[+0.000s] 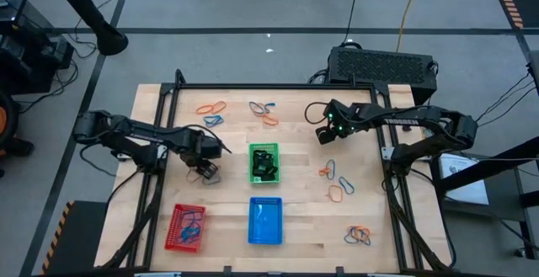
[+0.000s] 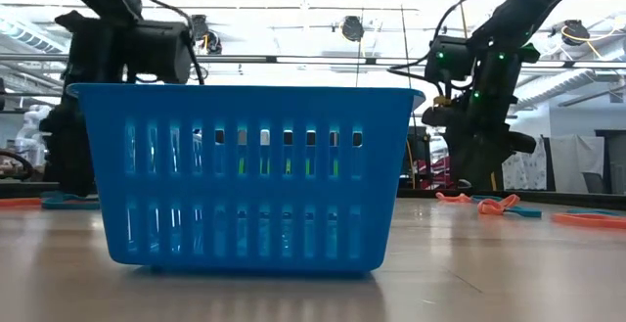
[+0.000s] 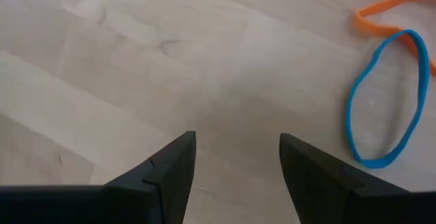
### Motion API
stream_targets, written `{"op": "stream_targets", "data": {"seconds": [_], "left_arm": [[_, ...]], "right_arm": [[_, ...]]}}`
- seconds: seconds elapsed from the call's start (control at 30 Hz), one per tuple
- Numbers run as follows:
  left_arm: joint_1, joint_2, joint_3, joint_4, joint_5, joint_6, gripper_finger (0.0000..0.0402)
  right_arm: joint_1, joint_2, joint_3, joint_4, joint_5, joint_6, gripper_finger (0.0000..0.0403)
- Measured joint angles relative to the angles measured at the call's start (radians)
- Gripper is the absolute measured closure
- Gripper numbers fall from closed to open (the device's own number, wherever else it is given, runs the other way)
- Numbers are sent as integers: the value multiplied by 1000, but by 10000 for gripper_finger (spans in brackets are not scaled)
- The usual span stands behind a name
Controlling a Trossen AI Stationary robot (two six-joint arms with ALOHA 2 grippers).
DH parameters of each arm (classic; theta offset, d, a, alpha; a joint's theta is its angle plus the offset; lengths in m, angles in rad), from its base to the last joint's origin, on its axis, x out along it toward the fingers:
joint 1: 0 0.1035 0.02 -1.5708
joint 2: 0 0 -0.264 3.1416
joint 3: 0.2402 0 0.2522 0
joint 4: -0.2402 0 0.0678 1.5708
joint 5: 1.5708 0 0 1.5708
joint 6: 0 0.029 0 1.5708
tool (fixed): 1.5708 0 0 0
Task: Sort rubber bands into baskets
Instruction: Put the blue rubberband into the red bin
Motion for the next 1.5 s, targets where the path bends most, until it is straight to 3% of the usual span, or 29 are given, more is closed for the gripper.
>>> {"op": "stream_targets", "data": {"seconds": [0.2, 0.3, 0.57, 0.7, 1.0, 1.2, 1.37, 1.5], "left_arm": [[42, -2, -43, 64, 38, -6, 203], [48, -2, -45, 83, 46, -6, 224], [42, -2, -45, 148, 47, 28, 384], [36, -2, -16, 155, 36, 22, 392], [-24, -131, 184, 136, 15, 22, 399], [-188, -209, 218, 114, 190, -54, 400], [-412, -241, 217, 101, 201, -241, 401], [-598, -236, 217, 108, 172, -384, 401]], "right_arm": [[6, 0, 0, 0, 0, -1, 200], [6, 0, 0, 0, 4, -1, 200], [6, 0, 0, 1, 5, -12, 200], [6, 0, 0, 1, 6, -28, 200], [11, 0, 0, 3, -1, 5, 200], [50, 0, 0, 2, -7, 17, 200], [68, 0, 0, 2, 5, 20, 200], [89, 0, 0, -4, -46, 27, 200]]}}
